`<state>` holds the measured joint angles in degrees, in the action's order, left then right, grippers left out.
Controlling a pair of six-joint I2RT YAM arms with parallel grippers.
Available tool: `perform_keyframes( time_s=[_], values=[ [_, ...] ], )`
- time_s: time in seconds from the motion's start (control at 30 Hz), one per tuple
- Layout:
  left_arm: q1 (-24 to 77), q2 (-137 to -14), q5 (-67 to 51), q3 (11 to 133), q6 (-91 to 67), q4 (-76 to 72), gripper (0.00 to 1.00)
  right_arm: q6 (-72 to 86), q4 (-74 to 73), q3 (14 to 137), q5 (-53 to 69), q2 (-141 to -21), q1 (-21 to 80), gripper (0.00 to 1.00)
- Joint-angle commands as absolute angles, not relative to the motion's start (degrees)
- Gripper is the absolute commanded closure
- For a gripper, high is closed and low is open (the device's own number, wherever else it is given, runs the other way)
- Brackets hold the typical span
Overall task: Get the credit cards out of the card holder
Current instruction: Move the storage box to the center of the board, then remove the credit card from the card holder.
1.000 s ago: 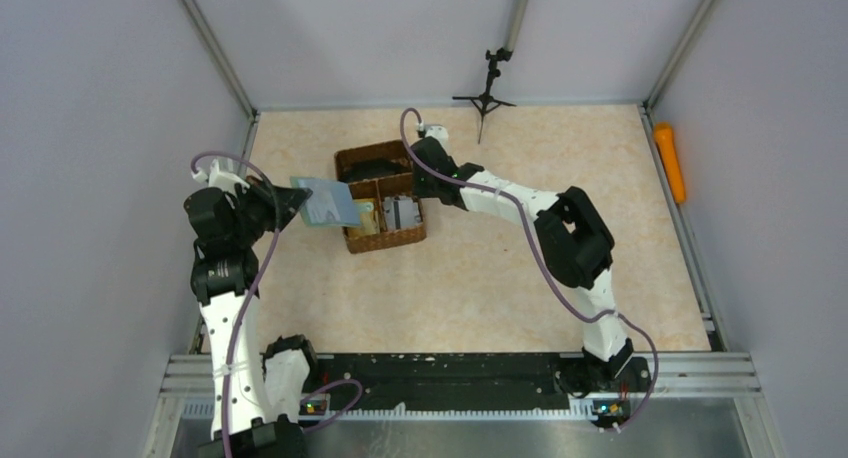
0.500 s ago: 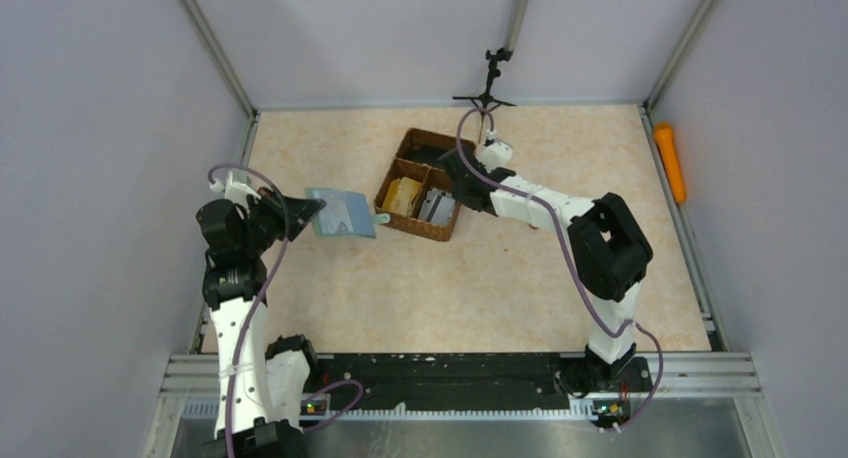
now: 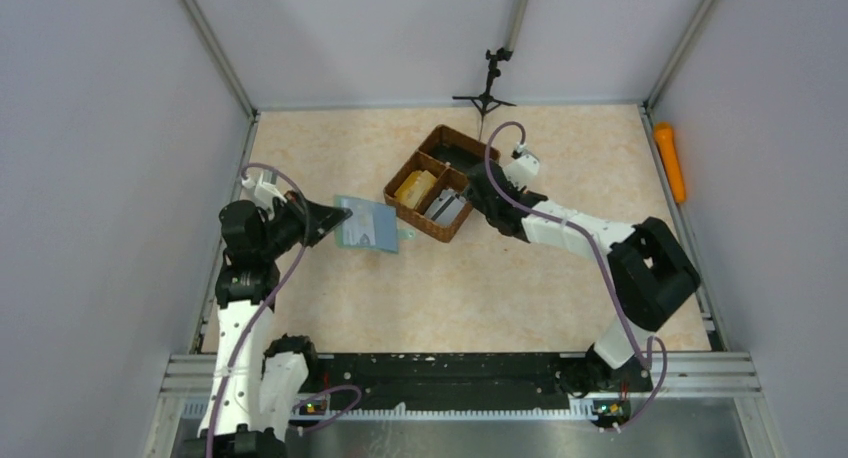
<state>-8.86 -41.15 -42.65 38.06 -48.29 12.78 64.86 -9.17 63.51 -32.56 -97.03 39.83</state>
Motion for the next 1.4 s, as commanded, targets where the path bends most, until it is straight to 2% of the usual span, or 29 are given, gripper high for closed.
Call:
perform_keyframes(
  time_s=[0.0,0.2,0.4,0.6,0.7,1.03,1.2,1.37],
  values=[
    [-3.8,-42.4,-43.0,38.5,-47.4,6.9,1.00,52.6,-0.4,57.8,-34.1,-86.6,39.4,0.41],
    [5.2,-43.2,-38.9,39.3,-47.4,3.3,1.00,38.3,3.8,51.0,-31.4,-75.5,39.3,0.25],
    [11.0,-45.9,-39.2,38.3,-49.5,-4.7,1.00,26.6,7.3,43.7,-16.9,-66.1,39.0,0.23],
    [19.7,-51.5,-37.8,35.6,-54.0,-16.0,1.00,24.3,5.5,38.4,-7.8,-58.6,38.7,0.23],
    [25.4,-54.2,-34.7,34.9,-54.9,-20.4,1.00,24.0,4.0,35.9,-3.5,-54.8,38.7,0.19],
    [38.7,-65.3,-26.7,31.6,-57.1,-34.3,1.00,27.3,2.8,27.1,6.7,-41.3,38.7,0.19],
    [43.7,-72.7,-22.4,30.1,-56.6,-39.3,1.00,31.2,2.4,22.4,10.7,-37.7,38.6,0.26],
    [46.6,-79.7,-19.3,27.5,-57.5,-46.4,1.00,33.7,-2.3,20.5,13.5,-37.2,38.7,0.28]
  ],
)
